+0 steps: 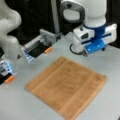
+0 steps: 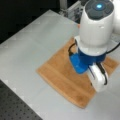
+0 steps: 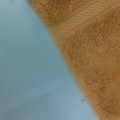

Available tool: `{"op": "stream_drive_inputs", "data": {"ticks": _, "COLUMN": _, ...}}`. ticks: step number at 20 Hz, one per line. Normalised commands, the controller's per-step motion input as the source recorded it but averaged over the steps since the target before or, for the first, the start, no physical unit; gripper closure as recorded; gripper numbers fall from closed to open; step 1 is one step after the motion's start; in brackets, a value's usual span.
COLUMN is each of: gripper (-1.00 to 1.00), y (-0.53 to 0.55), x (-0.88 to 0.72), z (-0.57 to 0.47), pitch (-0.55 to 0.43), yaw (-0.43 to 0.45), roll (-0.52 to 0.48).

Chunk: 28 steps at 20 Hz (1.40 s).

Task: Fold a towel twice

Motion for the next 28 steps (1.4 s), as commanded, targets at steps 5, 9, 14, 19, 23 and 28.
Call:
{"op": "stream_drive_inputs", "data": {"ticks": 5, "gripper": -1.0, "y": 0.3, "x": 0.52, "z": -0.05, "pitch": 0.262, "yaw": -0.001, "roll": -0.339}}
{"op": "stream_drive_inputs", "data": {"ticks": 9, "gripper": -1.0, "y": 0.28, "x": 0.4, "z": -0.01, "pitch": 0.228, "yaw": -0.081, "roll": -0.363}}
{"op": "stream_drive_inputs", "data": {"ticks": 14, "gripper": -1.0, "y": 0.3, "x": 0.39, "z": -0.12, "pitch": 0.15, "yaw": -0.154, "roll": -0.387}}
{"op": "stream_drive_inputs", "data": {"ticks": 19, "gripper": -1.0, "y": 0.24, "x": 0.45, "z": -0.15, "pitch": 0.04, "yaw": -0.134, "roll": -0.341}}
{"op": "stream_drive_inputs", "data": {"ticks": 23, "gripper": -1.0, "y": 0.14, "x": 0.44, "z": -0.04, "pitch": 0.023, "yaw": -0.065, "roll": -0.287}}
{"op": "stream_drive_inputs", "data": {"ticks": 28, "gripper": -1.0, "y": 0.05, "x": 0.38, "z": -0.01, "pitch": 0.006, "yaw": -0.002, "roll": -0.284}}
